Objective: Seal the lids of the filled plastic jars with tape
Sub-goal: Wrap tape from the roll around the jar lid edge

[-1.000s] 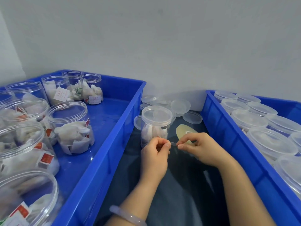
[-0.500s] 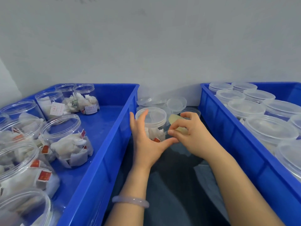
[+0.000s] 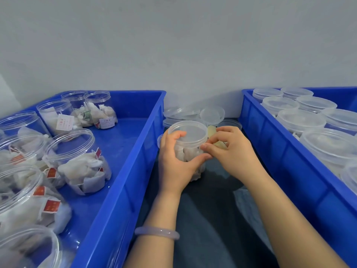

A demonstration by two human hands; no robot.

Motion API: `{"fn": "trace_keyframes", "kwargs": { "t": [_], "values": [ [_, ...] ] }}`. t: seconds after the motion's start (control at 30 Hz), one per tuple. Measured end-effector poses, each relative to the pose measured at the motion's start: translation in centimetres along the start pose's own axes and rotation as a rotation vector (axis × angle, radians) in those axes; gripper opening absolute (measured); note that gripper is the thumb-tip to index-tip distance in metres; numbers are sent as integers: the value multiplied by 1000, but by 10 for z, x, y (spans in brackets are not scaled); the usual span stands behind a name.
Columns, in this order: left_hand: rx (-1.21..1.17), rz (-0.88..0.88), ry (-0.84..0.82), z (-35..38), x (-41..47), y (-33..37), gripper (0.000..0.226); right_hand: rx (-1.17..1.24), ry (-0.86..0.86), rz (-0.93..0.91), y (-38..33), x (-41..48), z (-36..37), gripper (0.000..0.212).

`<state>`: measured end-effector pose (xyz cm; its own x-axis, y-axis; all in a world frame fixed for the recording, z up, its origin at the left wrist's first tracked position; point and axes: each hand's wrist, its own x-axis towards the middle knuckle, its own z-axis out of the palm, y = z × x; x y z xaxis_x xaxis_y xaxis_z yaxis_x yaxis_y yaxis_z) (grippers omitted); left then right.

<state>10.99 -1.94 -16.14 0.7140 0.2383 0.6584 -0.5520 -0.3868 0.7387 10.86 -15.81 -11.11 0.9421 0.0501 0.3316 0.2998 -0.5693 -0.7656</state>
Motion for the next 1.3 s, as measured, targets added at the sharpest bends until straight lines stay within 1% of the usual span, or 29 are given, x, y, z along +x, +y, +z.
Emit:
{"fn": "trace_keyframes", "kwargs": {
  "t": [0.07, 0.17, 0.3, 0.37, 0.47, 0.53, 0.67, 0.8, 1.0, 1.07, 1.1, 1.17, 1.2, 1.23, 1.3],
  "values": [
    [-1, 0, -5, -1, 0, -1, 60, -17, 12, -1, 2, 0, 0, 19],
    [-13, -34, 6, -2, 2, -2, 51, -48, 28, -7, 5, -1, 2, 18],
    [-10, -32, -20, -5, 4, -5, 42, -107, 30, -52, 4, -3, 3, 19],
    [5, -16, -37, -6, 4, -6, 43, -102, -13, -75, 3, -3, 0, 15],
    [19, -4, -51, -8, 3, -6, 52, -83, -144, -74, 1, -5, -10, 11],
    [-6, -10, -46, -7, 3, -5, 58, -72, -186, -70, 2, -5, -15, 11],
    [-13, -1, -24, -6, 1, -3, 57, -24, -132, -48, 1, -3, -9, 7],
    [-21, -26, -9, -6, 2, -2, 55, -40, -58, -55, 3, -1, 0, 17],
    [-46, -64, -40, -7, 3, 0, 41, -86, -7, -59, 5, -3, 3, 15],
    [-68, -73, -45, -8, 3, 2, 39, -59, -23, -26, 5, -3, -6, 32],
    [-89, -78, -45, -9, 4, 3, 38, -26, -58, 2, 4, -3, -13, 37],
    [-133, -84, -47, -8, 6, 5, 38, -22, -170, 9, 1, -5, -28, 31],
    [-156, -87, -56, -8, 7, 8, 40, -50, -199, 0, 1, -5, -35, 27],
    [-186, -95, -69, -7, 8, 10, 42, -68, -195, -7, 0, -5, -39, 24],
    [-272, -114, -101, -6, 10, 13, 45, -92, -131, -15, -3, -5, -44, 26]
  ]
}}
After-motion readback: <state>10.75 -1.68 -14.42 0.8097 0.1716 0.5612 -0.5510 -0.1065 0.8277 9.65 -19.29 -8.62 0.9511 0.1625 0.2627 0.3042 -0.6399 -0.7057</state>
